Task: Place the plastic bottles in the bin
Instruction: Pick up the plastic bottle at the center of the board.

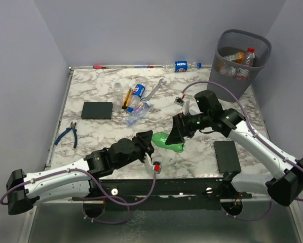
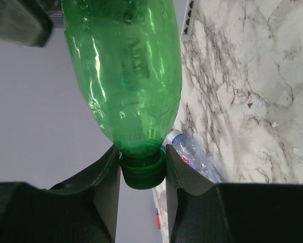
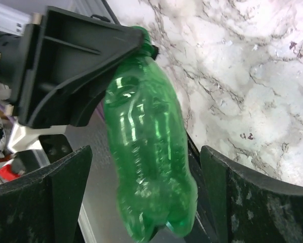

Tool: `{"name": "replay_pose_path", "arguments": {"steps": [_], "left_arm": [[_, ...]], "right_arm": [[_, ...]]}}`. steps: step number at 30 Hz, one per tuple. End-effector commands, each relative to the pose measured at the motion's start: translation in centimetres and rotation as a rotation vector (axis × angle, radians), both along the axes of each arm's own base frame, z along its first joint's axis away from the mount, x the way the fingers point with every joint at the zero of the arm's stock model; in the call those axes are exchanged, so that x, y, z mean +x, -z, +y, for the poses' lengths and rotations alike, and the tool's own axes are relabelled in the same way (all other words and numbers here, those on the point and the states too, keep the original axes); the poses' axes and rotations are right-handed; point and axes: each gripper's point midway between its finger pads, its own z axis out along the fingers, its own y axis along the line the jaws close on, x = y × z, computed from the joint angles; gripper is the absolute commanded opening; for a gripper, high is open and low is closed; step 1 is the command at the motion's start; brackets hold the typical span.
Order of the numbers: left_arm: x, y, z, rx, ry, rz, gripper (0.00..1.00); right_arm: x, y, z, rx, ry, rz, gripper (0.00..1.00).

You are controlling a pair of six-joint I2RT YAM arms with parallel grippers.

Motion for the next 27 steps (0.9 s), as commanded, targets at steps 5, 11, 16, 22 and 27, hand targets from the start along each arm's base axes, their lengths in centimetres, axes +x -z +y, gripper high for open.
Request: {"name": "replay_pose_path", "arguments": {"steps": [5, 11, 16, 22, 27], "left_arm": [[0.3, -3.2, -0.6, 0.007, 0.027, -0.094, 0.0], [0.3, -3.2, -0.6, 0.011, 0.026, -0.088, 0.02], [0.7, -3.9, 0.0, -0.112, -0.056, -0.032, 0.88], [0.7, -5.4, 0.5, -0.421, -0.174, 0.165, 0.99], [0.0, -9.3, -0.6, -0.957, -0.273, 0.604, 0.99]], "right_arm": [[-1.0, 3.6, 0.8, -0.091, -0.071, 0.066, 0.82], [-1.5, 3.3, 2.2, -0.069, -0.102, 0.091, 0.45], [-0.5, 0.3, 1.9, -0.026, -0.037, -0.023, 0.26], [3.4, -7.5, 0.0, 0.167, 0.288, -0.352, 0.26], [4.7, -14.2, -3.2, 0.487, 0.555, -0.58, 0.26]]}}
